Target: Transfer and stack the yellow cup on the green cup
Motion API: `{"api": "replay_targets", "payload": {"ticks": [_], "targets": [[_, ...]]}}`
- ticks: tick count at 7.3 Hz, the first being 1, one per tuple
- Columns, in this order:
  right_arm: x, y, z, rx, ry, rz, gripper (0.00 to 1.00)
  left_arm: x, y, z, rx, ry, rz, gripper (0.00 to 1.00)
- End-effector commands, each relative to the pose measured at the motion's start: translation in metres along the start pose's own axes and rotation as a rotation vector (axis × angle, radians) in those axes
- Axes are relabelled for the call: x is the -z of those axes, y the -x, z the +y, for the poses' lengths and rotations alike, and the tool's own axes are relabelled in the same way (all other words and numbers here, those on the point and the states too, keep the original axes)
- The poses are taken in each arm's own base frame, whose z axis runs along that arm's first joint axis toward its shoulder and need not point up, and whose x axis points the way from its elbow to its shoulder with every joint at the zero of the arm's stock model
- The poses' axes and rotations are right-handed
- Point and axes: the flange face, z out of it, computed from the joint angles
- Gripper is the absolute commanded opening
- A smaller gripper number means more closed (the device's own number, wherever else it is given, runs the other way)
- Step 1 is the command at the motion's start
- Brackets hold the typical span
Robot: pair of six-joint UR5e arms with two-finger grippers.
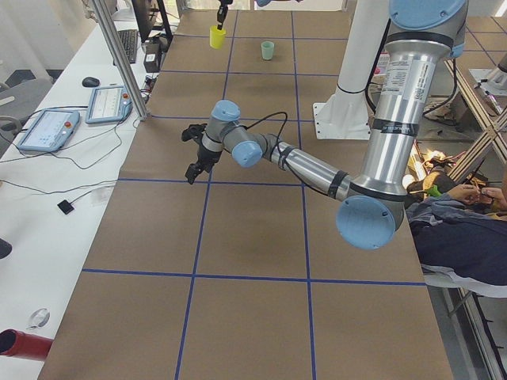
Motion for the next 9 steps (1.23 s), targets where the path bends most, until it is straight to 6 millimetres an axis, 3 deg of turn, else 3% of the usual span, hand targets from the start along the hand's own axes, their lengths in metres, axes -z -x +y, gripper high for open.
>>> {"api": "replay_targets", "payload": {"ticks": [1, 2, 3, 4, 5, 7, 9], "targets": [[0.009, -0.032, 0.004, 0.034, 0.019, 0.001, 0.00, 0.052, 0.113, 0.037, 0.310, 0.208, 0.076, 1.00], [0.021, -0.057, 0.006, 0.042, 0.030, -0.009, 0.00, 0.064, 0.134, 0.053, 0.316, 0.196, 0.111, 1.00], [0.030, -0.083, 0.014, 0.055, 0.050, -0.020, 0.00, 0.048, 0.144, 0.085, 0.261, 0.239, 0.116, 1.00], [0.035, -0.110, 0.028, 0.089, 0.063, -0.012, 0.00, 0.044, 0.174, 0.110, 0.265, 0.252, 0.114, 1.00], [0.032, -0.145, 0.052, 0.142, 0.090, 0.014, 0.00, 0.046, 0.181, 0.124, 0.202, 0.249, 0.122, 1.00], [0.032, -0.209, 0.102, 0.181, 0.151, 0.069, 0.00, 0.045, 0.182, 0.128, 0.203, 0.253, 0.121, 1.00], [0.025, -0.252, 0.138, 0.175, 0.200, 0.092, 0.00, 0.046, 0.181, 0.127, 0.203, 0.252, 0.123, 1.00]]}}
